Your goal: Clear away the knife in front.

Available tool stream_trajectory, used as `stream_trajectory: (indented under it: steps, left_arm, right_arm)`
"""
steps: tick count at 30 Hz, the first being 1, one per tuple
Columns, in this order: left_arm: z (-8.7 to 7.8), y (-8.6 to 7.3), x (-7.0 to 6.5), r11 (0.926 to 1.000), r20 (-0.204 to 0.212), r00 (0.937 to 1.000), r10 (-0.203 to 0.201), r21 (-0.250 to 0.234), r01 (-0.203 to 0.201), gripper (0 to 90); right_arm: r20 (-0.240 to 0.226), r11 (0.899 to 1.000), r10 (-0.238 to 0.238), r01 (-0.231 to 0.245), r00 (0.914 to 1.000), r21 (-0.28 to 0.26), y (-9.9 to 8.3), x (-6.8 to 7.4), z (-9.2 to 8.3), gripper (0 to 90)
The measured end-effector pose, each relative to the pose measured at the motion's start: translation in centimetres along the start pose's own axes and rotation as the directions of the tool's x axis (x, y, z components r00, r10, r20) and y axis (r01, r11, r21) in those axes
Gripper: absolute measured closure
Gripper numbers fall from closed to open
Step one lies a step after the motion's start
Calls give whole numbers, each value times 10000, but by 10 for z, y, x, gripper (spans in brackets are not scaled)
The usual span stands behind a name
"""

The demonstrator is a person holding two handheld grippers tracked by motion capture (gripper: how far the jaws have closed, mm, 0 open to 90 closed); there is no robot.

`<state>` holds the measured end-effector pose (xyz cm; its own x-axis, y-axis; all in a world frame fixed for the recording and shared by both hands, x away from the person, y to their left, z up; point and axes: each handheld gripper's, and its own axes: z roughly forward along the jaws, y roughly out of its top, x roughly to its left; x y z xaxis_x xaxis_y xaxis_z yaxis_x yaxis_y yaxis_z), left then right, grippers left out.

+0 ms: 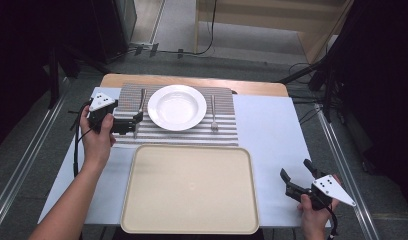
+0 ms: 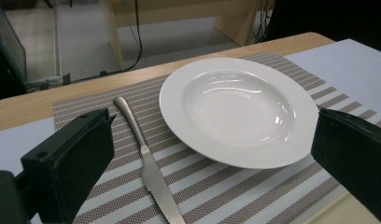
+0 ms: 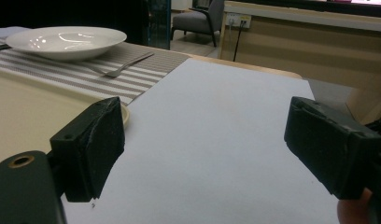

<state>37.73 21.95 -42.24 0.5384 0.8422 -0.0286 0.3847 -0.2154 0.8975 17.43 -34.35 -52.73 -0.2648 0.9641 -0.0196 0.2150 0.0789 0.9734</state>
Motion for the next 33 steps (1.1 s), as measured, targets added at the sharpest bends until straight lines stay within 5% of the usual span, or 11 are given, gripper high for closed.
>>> stream_trajectory:
  steps: [12, 21, 23, 26, 33]
  left_arm:
    - [36, 12, 22, 9930, 241, 9964, -808, 879, 784, 0]
    - [55, 25, 37, 9778, -397, 9940, -1019, 1799, 1074, 40]
    - [63, 29, 41, 9663, -590, 9932, -1002, 2323, 1113, 40]
    - [68, 32, 45, 9586, -685, 9916, -1101, 2563, 1241, 68]
    - [89, 36, 56, 9167, -1371, 9803, -1419, 3554, 1824, 199]
  right_arm:
    - [38, 10000, -30, 30, 10000, 54, 0, 0, 1, 136]
    - [58, 10000, -5, 4, 10000, 73, 0, 0, 1, 137]
    - [63, 10000, -4, 3, 10000, 91, 0, 0, 1, 137]
    - [65, 9999, -18, 17, 10000, 100, 0, 0, 1, 137]
    - [88, 9999, -36, 34, 10000, 126, 0, 0, 2, 137]
